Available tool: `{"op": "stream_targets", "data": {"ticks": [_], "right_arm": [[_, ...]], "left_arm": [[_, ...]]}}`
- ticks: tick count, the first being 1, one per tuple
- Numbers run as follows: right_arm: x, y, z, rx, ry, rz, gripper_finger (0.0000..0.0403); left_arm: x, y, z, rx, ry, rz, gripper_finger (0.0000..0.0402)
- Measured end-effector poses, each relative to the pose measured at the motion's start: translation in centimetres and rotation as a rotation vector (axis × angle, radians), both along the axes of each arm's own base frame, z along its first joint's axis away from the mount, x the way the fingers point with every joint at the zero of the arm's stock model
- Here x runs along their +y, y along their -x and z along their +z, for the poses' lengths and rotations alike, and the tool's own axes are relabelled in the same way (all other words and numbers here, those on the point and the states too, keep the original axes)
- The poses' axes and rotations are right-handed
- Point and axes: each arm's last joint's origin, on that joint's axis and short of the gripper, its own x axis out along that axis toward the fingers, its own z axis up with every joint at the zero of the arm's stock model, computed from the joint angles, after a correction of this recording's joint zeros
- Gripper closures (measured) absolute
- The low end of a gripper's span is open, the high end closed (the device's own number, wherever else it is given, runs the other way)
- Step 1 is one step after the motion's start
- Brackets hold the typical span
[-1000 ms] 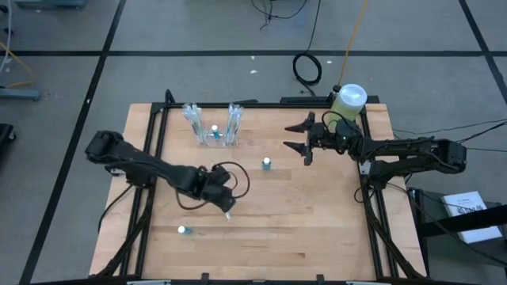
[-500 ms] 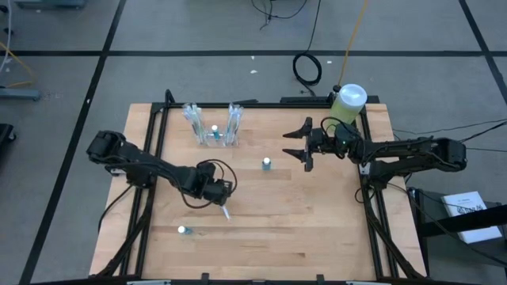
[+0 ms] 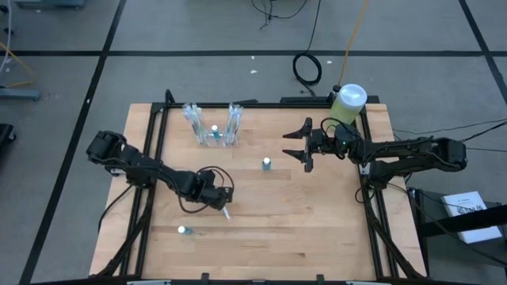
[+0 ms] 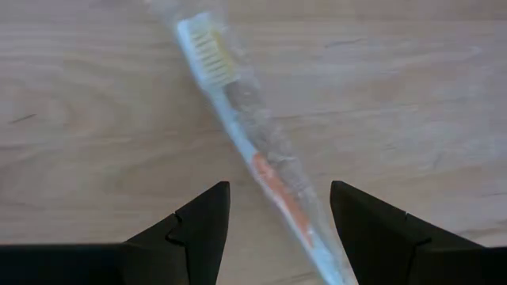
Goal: Pick & Place toothbrushing station
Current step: Put the orange toothbrush into the transparent organizer
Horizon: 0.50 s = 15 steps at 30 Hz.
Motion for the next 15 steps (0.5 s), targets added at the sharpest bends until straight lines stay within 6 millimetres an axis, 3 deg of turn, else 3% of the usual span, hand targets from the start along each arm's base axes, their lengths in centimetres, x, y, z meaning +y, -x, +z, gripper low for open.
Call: {"op": "stream_targets", "data": {"ticks": [4, 12, 15], "right_arm": [[0.0, 0.0, 0.0, 0.000, 0.000, 0.000, 0.0161], [0.0, 0.0, 0.0, 0.000, 0.000, 0.000, 0.0161], [0.0, 0.0, 0.0, 0.001, -0.005, 0.000, 0.0161]], "left_arm": [[-0.1, 0.0, -0.2, -0.002, -0.013, 0.006, 0.0177], [0.7, -1.3, -3.4, 0.119, 0.058, 0.011, 0.0177], [1.0, -1.4, -3.6, 0.138, 0.084, -0.009, 0.0177]]}}
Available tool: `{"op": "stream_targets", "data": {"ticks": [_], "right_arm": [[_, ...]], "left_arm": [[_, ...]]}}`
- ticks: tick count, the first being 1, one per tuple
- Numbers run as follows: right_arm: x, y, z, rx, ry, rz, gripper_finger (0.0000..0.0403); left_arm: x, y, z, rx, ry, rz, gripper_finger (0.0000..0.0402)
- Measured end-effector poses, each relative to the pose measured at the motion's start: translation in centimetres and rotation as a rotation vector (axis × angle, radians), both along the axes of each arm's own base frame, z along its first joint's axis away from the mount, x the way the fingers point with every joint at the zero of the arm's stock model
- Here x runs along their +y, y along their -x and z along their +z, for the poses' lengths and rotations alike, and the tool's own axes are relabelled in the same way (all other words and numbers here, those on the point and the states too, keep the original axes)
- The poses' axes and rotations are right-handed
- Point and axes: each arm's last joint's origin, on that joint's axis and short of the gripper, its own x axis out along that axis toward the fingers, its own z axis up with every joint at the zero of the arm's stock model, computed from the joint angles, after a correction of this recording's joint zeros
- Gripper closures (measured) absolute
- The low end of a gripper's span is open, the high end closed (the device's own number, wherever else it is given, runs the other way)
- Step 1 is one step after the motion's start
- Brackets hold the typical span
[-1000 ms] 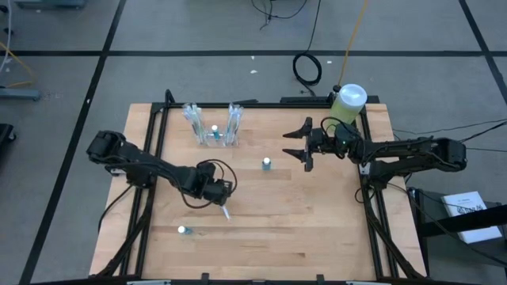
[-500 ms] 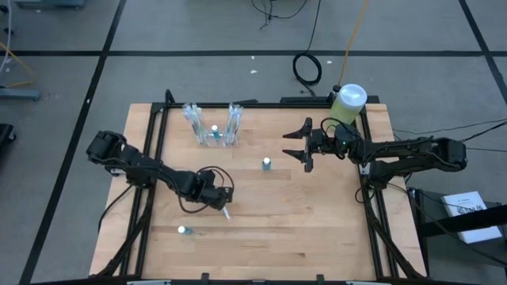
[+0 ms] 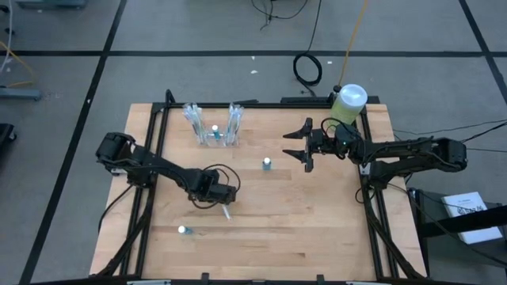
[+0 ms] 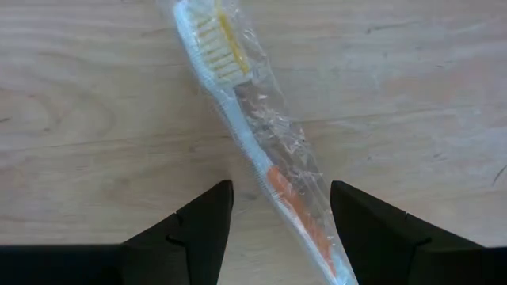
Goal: Pick & Place toothbrushing station
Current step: Put the orange toothbrush into the transparent organizer
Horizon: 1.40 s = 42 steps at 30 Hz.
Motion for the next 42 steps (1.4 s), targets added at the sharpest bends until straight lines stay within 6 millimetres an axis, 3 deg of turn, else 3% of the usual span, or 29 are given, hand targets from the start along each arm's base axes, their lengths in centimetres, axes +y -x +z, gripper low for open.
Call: {"op": "stream_targets", "data": {"ticks": [5, 15, 21, 27, 31, 35, 42], "right_arm": [[0.0, 0.0, 0.0, 0.000, 0.003, 0.000, 0.0161], [0.0, 0.0, 0.0, 0.002, 0.004, 0.000, 0.0161], [0.0, 0.0, 0.0, 0.004, 0.004, 0.000, 0.0161], [0.0, 0.0, 0.0, 0.004, 0.004, 0.000, 0.0161], [0.0, 0.0, -0.1, 0.007, 0.003, 0.000, 0.0161], [0.0, 0.0, -0.1, 0.007, 0.008, -0.001, 0.0161], [0.0, 0.0, -0.1, 0.007, 0.011, -0.001, 0.0161]], "left_arm": [[0.0, 0.2, 0.3, -0.003, -0.004, -0.012, 0.0210], [0.0, 0.6, 0.5, 0.010, -0.052, -0.091, 0.0386], [-0.1, 0.8, 1.8, -0.072, -0.183, -0.178, 0.0386], [-0.4, 0.8, 5.0, -0.253, -0.396, -0.286, 0.0392], [-0.7, 1.2, 6.2, -0.293, -0.336, -0.321, 0.0396], [-1.0, 1.9, 5.0, -0.162, -0.170, -0.355, 0.0393], [-1.0, 1.7, 2.9, -0.042, -0.101, -0.359, 0.0386]]}}
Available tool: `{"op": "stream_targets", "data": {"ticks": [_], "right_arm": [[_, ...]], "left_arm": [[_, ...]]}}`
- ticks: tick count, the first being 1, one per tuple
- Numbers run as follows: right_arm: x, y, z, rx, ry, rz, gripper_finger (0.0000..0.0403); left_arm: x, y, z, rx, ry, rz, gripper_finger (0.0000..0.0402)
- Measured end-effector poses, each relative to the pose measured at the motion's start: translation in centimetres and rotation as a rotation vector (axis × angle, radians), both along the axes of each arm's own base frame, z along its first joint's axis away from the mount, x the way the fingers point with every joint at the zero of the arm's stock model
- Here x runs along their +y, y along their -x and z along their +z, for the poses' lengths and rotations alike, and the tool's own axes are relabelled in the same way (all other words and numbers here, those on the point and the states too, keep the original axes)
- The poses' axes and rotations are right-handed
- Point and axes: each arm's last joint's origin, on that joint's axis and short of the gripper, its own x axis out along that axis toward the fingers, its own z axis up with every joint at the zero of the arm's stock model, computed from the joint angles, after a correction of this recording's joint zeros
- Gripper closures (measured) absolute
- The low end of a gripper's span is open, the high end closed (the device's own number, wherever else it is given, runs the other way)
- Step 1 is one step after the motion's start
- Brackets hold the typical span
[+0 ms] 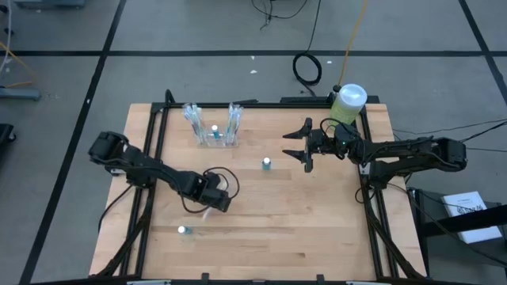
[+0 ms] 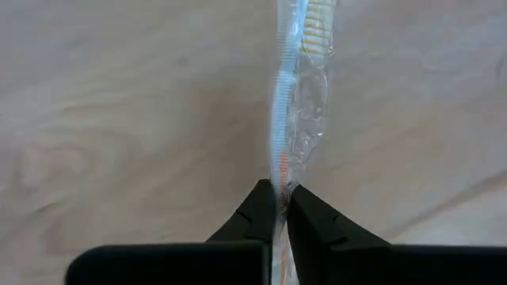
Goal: Pick & Place toothbrushing station
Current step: Put the orange toothbrush into the transparent organizer
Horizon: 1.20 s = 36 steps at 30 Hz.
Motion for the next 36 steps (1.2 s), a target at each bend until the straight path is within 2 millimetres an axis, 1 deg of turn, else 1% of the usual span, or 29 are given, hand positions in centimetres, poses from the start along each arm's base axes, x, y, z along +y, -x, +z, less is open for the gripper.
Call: {"op": "stream_targets", "data": {"ticks": [3, 9, 12, 15, 18, 22, 25, 30, 36], "right_arm": [[0.0, 0.0, 0.0, 0.001, 0.000, 0.000, 0.0161], [0.0, 0.0, 0.0, 0.000, 0.000, 0.000, 0.0161], [0.0, 0.0, 0.0, 0.001, 0.000, -0.001, 0.0161], [0.0, 0.0, 0.0, 0.000, 0.000, -0.001, 0.0161], [0.0, 0.0, 0.0, 0.000, 0.000, -0.001, 0.0161], [0.0, 0.0, 0.0, 0.000, 0.000, -0.001, 0.0161], [0.0, 0.0, 0.0, 0.001, 0.000, -0.001, 0.0161], [0.0, 0.0, 0.0, 0.001, -0.001, 0.000, 0.0161], [0.0, 0.0, 0.0, 0.002, -0.001, -0.011, 0.0161]], "left_arm": [[0.0, -0.2, -0.2, 0.005, 0.029, -0.011, 0.0355], [0.0, -0.2, 0.0, -0.005, 0.044, -0.036, 0.0269], [0.5, -0.4, 0.0, -0.003, 0.043, -0.045, 0.0233], [1.3, -0.6, 0.1, -0.002, 0.035, -0.038, 0.0209], [2.6, -0.9, 0.1, -0.007, 0.004, -0.015, 0.0197], [4.4, -1.2, 0.1, -0.012, -0.033, 0.047, 0.0195], [5.4, -1.3, 0.1, -0.015, -0.044, 0.062, 0.0195], [5.7, -1.6, -0.4, -0.008, -0.026, 0.043, 0.0195], [5.6, -2.0, -1.6, 0.032, -0.016, 0.073, 0.0198]]}}
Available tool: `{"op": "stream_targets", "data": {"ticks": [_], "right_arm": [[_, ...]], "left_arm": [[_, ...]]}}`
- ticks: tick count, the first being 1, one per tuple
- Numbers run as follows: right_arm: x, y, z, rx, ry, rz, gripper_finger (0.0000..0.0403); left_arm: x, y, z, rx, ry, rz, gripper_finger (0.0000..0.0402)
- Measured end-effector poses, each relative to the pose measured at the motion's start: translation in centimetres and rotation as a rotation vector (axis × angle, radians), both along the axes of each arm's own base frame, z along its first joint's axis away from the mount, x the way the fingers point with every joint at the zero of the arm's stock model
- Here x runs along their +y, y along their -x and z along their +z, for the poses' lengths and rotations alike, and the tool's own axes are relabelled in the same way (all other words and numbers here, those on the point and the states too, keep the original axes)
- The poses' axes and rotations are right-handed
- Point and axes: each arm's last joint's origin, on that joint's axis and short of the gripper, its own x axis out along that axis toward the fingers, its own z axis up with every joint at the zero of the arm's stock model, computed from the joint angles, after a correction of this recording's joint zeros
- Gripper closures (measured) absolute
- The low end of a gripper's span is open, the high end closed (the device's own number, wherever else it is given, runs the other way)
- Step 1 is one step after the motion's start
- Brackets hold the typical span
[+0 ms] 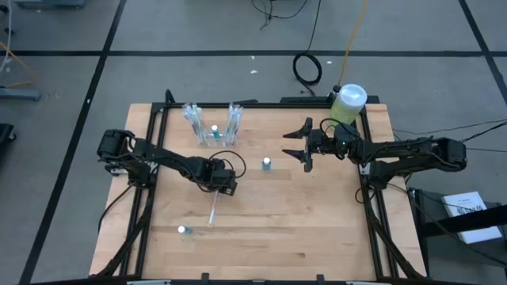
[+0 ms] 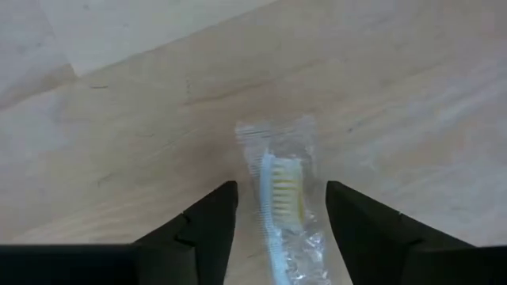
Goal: Pick & Place toothbrushing station
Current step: Put the orange toothbrush into the transparent organizer
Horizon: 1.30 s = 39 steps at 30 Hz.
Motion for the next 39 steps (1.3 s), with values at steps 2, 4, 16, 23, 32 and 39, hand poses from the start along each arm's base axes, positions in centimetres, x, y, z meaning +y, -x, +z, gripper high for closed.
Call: {"op": "stream_targets", "data": {"ticks": [2, 4, 16, 23, 32, 39], "right_arm": [[-0.1, 0.0, 0.0, 0.003, 0.004, -0.018, 0.0161], [-0.1, 0.0, 0.0, 0.005, 0.006, -0.020, 0.0161], [-0.1, 0.0, 0.0, 0.005, 0.006, -0.018, 0.0161], [-0.1, 0.0, -0.1, 0.006, 0.006, -0.017, 0.0161], [-0.1, 0.0, 0.0, 0.005, 0.013, -0.017, 0.0161], [-0.1, 0.0, 0.0, 0.006, 0.025, -0.018, 0.0161]], "left_arm": [[0.1, 0.0, -0.2, 0.008, 0.000, 0.007, 0.0210], [0.1, -0.1, -0.4, 0.010, 0.001, 0.011, 0.0233], [0.6, 0.0, 0.3, -0.020, -0.086, -0.062, 0.0384], [1.1, 0.5, 6.6, -0.301, -0.401, -0.174, 0.0393], [1.7, 3.4, 16.4, -0.367, -1.202, -0.254, 0.0392], [4.2, 1.8, 19.5, -0.557, -1.406, -0.527, 0.0395]]}}
